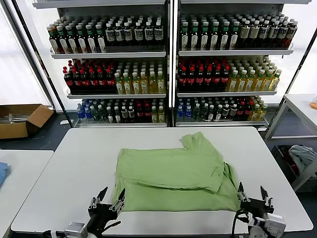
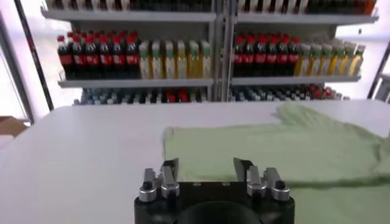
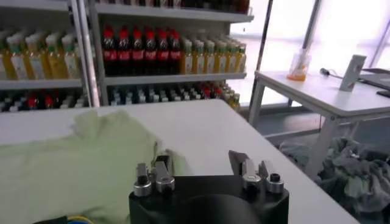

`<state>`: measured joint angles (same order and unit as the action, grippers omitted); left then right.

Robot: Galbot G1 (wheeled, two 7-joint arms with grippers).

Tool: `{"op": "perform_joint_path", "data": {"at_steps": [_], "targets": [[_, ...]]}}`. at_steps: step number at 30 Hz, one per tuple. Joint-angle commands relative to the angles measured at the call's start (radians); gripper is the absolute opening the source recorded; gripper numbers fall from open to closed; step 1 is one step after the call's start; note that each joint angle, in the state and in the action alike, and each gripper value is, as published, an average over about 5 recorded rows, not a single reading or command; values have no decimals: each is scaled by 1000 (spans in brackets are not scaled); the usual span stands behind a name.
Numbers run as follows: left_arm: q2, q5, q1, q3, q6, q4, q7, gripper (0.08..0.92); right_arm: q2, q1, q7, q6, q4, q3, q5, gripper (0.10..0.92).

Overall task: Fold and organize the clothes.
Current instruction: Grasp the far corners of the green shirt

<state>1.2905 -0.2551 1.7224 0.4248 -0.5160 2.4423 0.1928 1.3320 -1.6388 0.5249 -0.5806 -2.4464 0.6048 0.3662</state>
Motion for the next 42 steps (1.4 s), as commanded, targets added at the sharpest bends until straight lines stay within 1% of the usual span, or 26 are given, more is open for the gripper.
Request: {"op": "perform_joint_path", "data": {"at_steps": [1,4,7,10,13,17,20,23,27,34,42], "targets": [[1,-17,-67,109,22,79,-58,711,-24,130,-43,0,16,108,123,799],[-32,-40,-77,143,30,58,-77,784,-60,164,-121,-1,45,119,127,820],[-65,-67,-104,164,29,28,-82,817,-108,200,-202,-1,79,121,116,822],[-92,-86,-137,169,24,-9,-88,822,-153,236,-278,-3,110,114,95,823],[-116,-96,-181,156,18,-56,-97,823,-189,267,-351,-4,145,94,43,823],[-147,-119,-264,125,16,-134,-106,823,-221,297,-445,-4,183,70,-36,823],[-163,-149,-338,101,16,-203,-112,823,-231,318,-504,-4,215,63,-67,823],[-170,-172,-415,73,12,-272,-116,823,-240,345,-518,-3,256,53,-72,823],[-186,-193,-504,39,-6,-345,-120,823,-262,378,-486,-4,315,35,-42,823],[-285,-234,-653,-48,-16,-528,-136,823,-286,483,-442,-3,470,-24,96,823],[-362,-285,-848,-167,-9,-745,-161,823,-283,678,-447,-2,655,-156,167,823]]}}
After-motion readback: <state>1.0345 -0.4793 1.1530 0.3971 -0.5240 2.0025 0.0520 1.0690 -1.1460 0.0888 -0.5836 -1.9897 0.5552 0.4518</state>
